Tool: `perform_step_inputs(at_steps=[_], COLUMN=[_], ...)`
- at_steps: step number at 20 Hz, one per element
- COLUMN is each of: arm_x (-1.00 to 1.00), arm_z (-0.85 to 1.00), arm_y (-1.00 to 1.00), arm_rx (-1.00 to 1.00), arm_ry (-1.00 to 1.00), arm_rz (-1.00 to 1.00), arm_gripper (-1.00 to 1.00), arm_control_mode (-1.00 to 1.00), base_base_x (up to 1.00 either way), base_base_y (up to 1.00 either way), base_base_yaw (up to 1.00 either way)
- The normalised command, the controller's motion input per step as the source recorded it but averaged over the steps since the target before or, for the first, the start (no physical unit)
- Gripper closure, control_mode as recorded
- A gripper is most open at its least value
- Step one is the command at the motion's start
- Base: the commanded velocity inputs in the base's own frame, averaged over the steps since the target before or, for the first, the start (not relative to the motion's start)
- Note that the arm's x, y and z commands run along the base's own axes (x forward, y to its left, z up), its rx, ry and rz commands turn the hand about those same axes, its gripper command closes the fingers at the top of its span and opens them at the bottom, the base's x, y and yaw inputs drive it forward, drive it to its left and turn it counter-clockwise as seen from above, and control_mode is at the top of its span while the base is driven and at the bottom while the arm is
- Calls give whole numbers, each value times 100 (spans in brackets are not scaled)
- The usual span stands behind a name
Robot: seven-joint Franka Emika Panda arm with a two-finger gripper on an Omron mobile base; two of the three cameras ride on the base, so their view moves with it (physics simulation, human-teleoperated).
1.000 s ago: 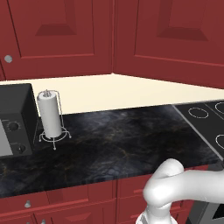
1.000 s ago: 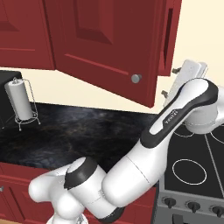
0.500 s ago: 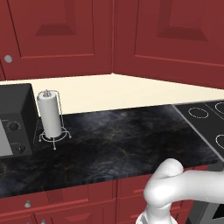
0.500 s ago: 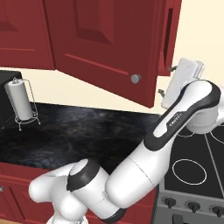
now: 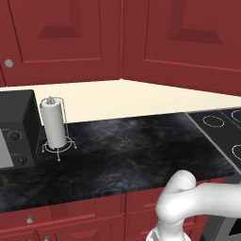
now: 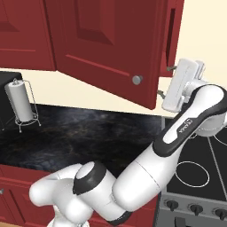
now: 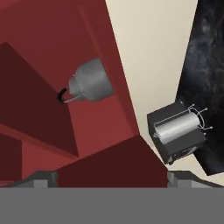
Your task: Open the cabinet, pick the kettle from the cabinet, and place it in the sink.
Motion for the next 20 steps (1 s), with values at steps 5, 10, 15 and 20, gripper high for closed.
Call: perform_step_inputs(at_steps=[5, 10, 15, 20], arm_x=[-13, -14, -16, -19], arm_z=[10, 9, 11, 8], arm_y=[4, 9, 9, 14], arm_rx=[-2, -4, -5, -7], arm_ry=[-10, -12, -18, -19], arm_rz=[16, 13, 13, 10], arm_gripper=[-100, -100, -100, -100], arm_control_mode=[-100, -100, -100, -100], base_base_x=[0, 0, 0, 0], base_base_y=[0, 0, 0, 0], base_base_yaw=[0, 0, 0, 0])
